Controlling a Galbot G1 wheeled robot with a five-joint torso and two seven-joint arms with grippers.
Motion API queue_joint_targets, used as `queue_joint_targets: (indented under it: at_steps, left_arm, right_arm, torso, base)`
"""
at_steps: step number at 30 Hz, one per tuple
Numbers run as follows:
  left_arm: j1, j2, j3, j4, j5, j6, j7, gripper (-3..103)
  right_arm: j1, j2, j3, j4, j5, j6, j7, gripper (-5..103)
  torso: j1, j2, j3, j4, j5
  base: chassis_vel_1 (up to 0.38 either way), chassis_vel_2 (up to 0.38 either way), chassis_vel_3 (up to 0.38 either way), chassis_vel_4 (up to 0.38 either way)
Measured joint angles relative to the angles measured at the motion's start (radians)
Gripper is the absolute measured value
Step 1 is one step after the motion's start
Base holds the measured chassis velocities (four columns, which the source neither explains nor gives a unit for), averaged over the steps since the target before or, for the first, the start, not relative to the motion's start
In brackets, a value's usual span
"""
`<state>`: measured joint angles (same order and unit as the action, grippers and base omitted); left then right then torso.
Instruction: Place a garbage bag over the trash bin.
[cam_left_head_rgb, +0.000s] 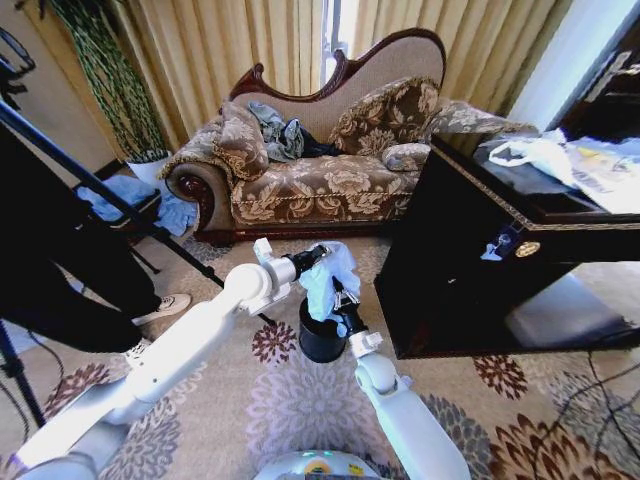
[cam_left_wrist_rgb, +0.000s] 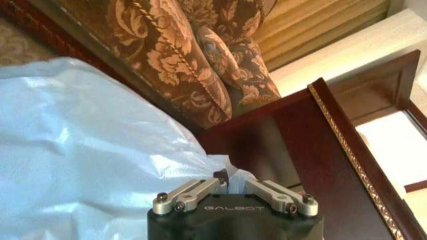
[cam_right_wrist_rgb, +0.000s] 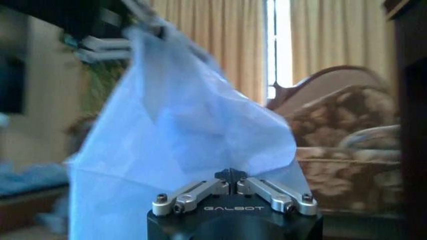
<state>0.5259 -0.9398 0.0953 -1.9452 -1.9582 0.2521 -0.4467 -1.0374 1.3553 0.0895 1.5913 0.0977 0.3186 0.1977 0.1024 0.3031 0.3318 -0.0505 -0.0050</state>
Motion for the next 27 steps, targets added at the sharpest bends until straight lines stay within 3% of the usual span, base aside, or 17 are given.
queue_joint_targets:
  at_steps: [4, 10, 22, 27]
  left_arm:
    - [0.023, 0.0, -0.013, -0.001, 0.011, 0.0, 0.001, 0]
    - [-0.005, -0.019, -0.008, 0.027, 0.015, 0.001, 0.005, 0]
    - [-0.006, -0.009, 0.015, 0.013, 0.005, 0.002, 0.005, 0]
    - [0.024, 0.0, -0.002, -0.01, 0.004, 0.002, 0.004, 0]
  right_arm:
    - [0.004, -0.012, 0.016, 0.031, -0.01, -0.012, 0.043, 0]
    - [-0.06, -0.047, -0.024, 0.112, 0.073, -0.003, -0.017, 0]
    - [-0.005, 0.035, -0.083, 0.024, 0.09, -0.002, -0.061, 0]
    - [0.031, 0.055, -0.055, -0.015, 0.061, -0.039, -0.006, 0]
  torso:
    - [0.0, 0.0, 0.0, 0.0003, 0.0]
    - [0.0, 0.0, 0.0, -0.0001, 0.0001]
    - [0.0, 0.0, 0.0, 0.0002, 0.0]
    - [0.0, 0.0, 0.0, 0.0003, -0.0001]
  base:
    - [0.0, 0.0, 0.0, 0.0]
    - [0.0, 0.0, 0.0, 0.0]
    - [0.0, 0.0, 0.0, 0.0]
    - [0.0, 0.0, 0.0, 0.0]
